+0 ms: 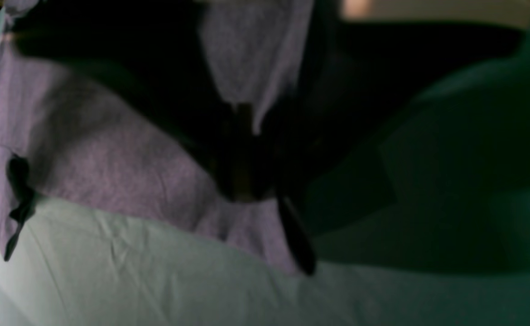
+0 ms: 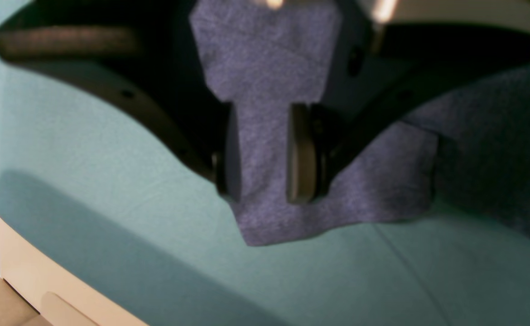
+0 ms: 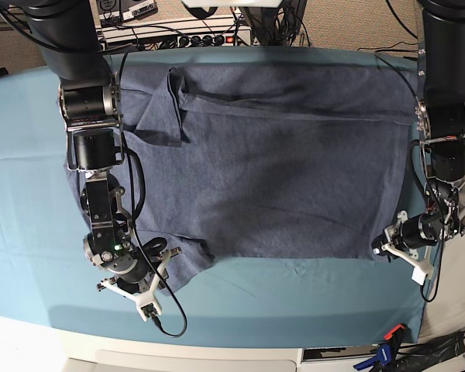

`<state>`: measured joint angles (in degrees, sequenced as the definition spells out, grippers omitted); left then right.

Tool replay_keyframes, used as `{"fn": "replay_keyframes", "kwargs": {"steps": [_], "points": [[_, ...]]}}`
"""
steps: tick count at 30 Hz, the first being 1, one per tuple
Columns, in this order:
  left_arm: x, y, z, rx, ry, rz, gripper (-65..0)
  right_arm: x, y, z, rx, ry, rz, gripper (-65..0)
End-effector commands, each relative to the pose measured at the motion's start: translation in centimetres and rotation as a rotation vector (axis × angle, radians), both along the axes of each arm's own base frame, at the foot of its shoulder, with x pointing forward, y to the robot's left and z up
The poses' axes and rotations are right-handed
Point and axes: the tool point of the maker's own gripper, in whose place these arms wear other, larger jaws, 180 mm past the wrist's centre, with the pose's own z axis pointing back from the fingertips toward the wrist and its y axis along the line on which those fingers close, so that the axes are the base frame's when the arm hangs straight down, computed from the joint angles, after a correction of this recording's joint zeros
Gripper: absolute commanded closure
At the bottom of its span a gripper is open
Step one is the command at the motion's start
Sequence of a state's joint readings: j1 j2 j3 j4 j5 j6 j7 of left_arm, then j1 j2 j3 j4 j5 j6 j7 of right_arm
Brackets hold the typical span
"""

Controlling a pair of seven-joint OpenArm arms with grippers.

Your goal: Fold the T-shirt properly

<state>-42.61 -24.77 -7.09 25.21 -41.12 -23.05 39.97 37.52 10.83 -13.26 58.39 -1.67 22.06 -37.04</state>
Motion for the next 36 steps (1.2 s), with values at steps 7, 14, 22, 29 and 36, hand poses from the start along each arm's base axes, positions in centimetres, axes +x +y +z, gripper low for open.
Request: {"fn": "replay_keyframes", "kwargs": {"steps": [7,14,22,29,36], "points": [[1.9,0.7,2.9,-0.001,-0.086,0.012,0.0,1.5,-0.5,3.1,0.008,-0.08,-0.027,-18.5],[1.9,0.6,2.9,-0.002,-0.089,0.007,0.0,1.8,-6.2,4.6,0.137,-0.123,-0.25,-18.6],[1.9,0.4,3.1,-0.006,-0.101,-0.011,0.0,0.4,-12.9,2.0,0.498,-0.096,-0.443,-33.1],[2.0,0.1,3.4,-0.02,-0.117,-0.023,0.0,-0.7,-14.0,-0.8,0.538,-0.026,-0.469,-33.1],[2.1,-0.1,3.5,-0.03,-0.124,-0.024,0.0,-0.6,-13.8,-0.9,0.545,-0.029,-0.468,-33.1]]}}
